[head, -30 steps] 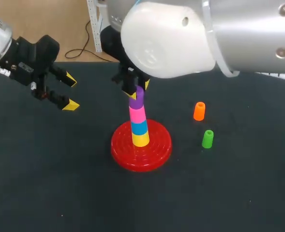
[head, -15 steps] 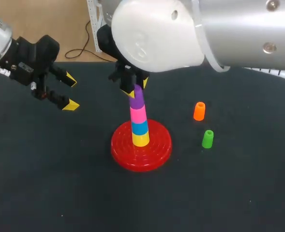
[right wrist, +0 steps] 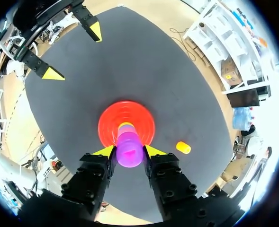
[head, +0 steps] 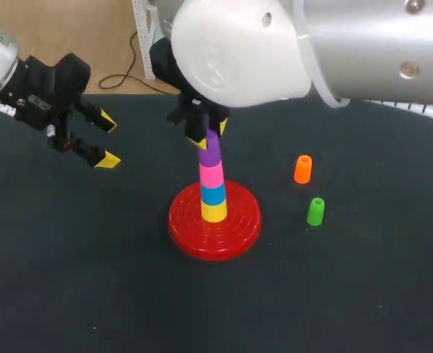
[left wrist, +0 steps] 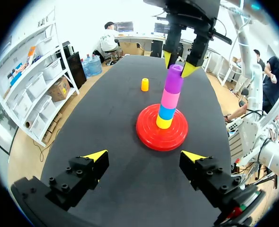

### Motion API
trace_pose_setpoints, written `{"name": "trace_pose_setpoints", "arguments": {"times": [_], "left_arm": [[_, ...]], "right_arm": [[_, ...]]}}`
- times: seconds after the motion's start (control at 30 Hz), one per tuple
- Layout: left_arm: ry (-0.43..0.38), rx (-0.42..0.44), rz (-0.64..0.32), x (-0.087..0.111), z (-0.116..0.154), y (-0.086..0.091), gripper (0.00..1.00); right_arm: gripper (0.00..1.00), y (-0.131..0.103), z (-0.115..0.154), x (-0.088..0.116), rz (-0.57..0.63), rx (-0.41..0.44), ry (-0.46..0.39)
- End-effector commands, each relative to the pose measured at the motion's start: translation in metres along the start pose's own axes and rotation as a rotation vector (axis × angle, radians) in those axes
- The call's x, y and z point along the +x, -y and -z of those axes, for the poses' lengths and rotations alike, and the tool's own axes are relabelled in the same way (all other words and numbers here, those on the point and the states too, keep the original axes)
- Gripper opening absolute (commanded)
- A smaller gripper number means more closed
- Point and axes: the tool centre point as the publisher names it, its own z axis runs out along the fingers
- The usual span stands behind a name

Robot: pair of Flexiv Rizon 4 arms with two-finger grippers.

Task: Pick up and stack the cylinders on the red base in this order: pink,purple,orange,green

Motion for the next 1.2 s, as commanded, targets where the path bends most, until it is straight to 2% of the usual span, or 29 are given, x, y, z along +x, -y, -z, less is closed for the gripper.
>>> {"name": "trace_pose_setpoints", "arguments": {"times": [0.03, 0.27, 0.3, 0.33, 0.4, 0.43, 0.47, 0.5, 0.7, 0.87, 1.03, 1.2], "left_arm": [[-0.003, 0.001, 0.0, 0.0, 0.0, 0.0, 1.0], [-0.003, 0.001, 0.0, 0.0, 0.0, 0.0, 1.0], [-0.003, 0.001, 0.0, 0.0, 0.0, 0.0, 1.0], [-0.003, 0.001, 0.0, 0.0, 0.0, 0.0, 1.0], [-0.003, 0.001, 0.0, 0.0, 0.0, 0.0, 1.0], [-0.003, 0.001, 0.0, 0.0, 0.0, 0.0, 1.0], [-0.003, 0.001, 0.0, 0.0, 0.0, 0.0, 1.0], [-0.003, 0.001, 0.0, 0.0, 0.0, 0.0, 1.0], [-0.003, 0.001, 0.0, 0.0, 0.0, 0.0, 1.0], [-0.003, 0.001, 0.0, 0.0, 0.0, 0.0, 1.0], [-0.003, 0.001, 0.0, 0.0, 0.0, 0.0, 1.0], [-0.003, 0.001, 0.0, 0.0, 0.0, 0.0, 1.0]], "right_arm": [[0.0, 0.002, -0.012, 0.0, -0.01, -0.005, -0.011], [0.0, 0.004, -0.02, 0.004, -0.017, -0.009, -0.024], [0.09, 0.003, -0.018, 0.004, -0.016, -0.008, -0.023], [0.11, 0.003, -0.016, 0.004, -0.012, -0.008, -0.018], [0.21, 0.001, -0.011, 0.004, -0.007, -0.009, -0.005], [0.29, 0.001, -0.009, 0.004, -0.006, -0.007, -0.002], [0.75, 0.001, -0.006, 0.004, -0.007, -0.008, 0.009], [1.0, 0.001, -0.004, 0.005, -0.008, -0.008, 0.011], [1.0, 0.009, 0.022, 0.013, -0.021, -0.022, 0.084], [1.0, 0.032, 0.041, 0.019, -0.076, -0.009, 0.152], [1.0, 0.071, 0.037, 0.025, -0.182, 0.012, 0.191], [1.0, 0.122, 0.014, 0.033, -0.322, 0.012, 0.184]]}}
